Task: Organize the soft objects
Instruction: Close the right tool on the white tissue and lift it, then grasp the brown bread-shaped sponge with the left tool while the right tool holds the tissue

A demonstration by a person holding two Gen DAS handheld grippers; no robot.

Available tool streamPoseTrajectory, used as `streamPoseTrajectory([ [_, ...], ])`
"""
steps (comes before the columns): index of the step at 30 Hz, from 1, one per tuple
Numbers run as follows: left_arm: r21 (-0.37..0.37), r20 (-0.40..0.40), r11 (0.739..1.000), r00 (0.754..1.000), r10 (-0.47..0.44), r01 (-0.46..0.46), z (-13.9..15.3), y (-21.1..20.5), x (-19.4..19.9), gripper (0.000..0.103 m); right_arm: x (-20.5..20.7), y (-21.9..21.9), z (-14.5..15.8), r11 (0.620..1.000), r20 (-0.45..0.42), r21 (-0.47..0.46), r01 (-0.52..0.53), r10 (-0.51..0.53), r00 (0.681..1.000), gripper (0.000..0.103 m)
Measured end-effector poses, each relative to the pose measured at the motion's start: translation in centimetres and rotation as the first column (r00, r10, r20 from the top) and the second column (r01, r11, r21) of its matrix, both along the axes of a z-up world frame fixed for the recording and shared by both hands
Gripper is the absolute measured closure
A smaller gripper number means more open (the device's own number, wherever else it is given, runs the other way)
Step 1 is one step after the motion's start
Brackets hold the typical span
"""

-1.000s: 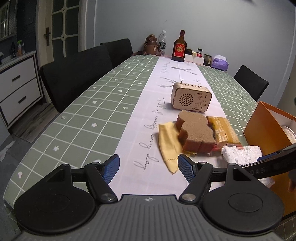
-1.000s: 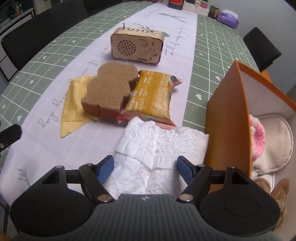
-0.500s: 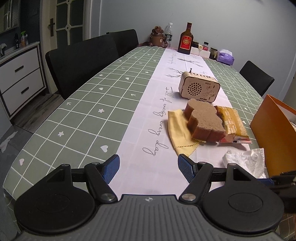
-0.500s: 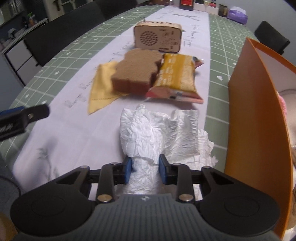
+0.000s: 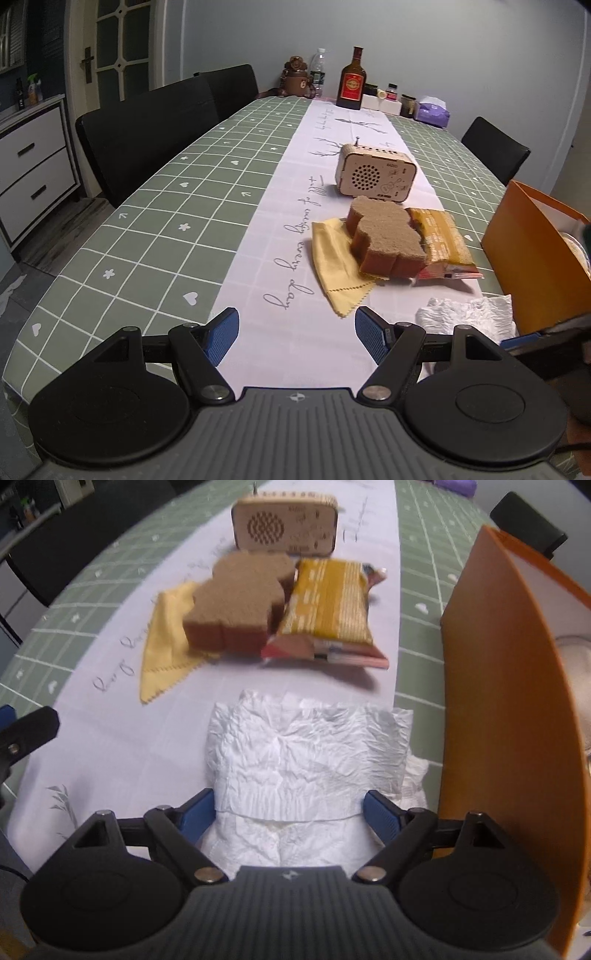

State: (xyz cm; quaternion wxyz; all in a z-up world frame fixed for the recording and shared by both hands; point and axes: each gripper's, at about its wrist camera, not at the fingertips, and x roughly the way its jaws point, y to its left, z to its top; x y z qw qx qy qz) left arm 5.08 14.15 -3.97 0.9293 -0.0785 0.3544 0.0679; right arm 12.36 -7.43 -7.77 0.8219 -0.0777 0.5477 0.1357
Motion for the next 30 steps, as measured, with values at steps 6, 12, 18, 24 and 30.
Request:
streamPoseTrajectory([
  [6, -0.008, -0.003, 0.999, 0.999, -0.037, 0.037, 0.2, -1.0, 0.3, 0.019, 0.2, 0.7, -0.2, 0.997, -0.024, -0.057, 0.049, -0.050, 0.998, 0.011],
  [12, 0.022, -0.012, 0.999, 0.999, -0.032, 0.032, 0.2, -1.8, 0.6, 0.019, -0.3, 0.6, 0.0, 0.997, -0.003, -0.059, 0.048, -0.048, 0.999, 0.020],
  [18, 0.039, -0.015, 0.999, 1.000, 0.017, -0.017, 0.3, -1.5, 0.6, 0.019, 1.0, -0.6, 1.1, 0.994, -0.052, -0.087, 0.067, -0.071, 0.996, 0.070],
  [24, 0.036, 0.022, 0.999, 1.000, 0.004, -0.005, 1.6, -2.2, 0.3, 0.020, 1.6, -2.0, 2.4, 0.994, -0.047, -0.065, 0.088, -0.091, 0.995, 0.081],
  [30, 0.047, 0.088, 0.998, 0.995, -0.045, 0.041, 3.4, -3.3, 0.4, 0.020, 1.1, -3.3, 4.4, 0.997, -0.010, 0.019, 0.078, -0.078, 0.997, 0.082],
])
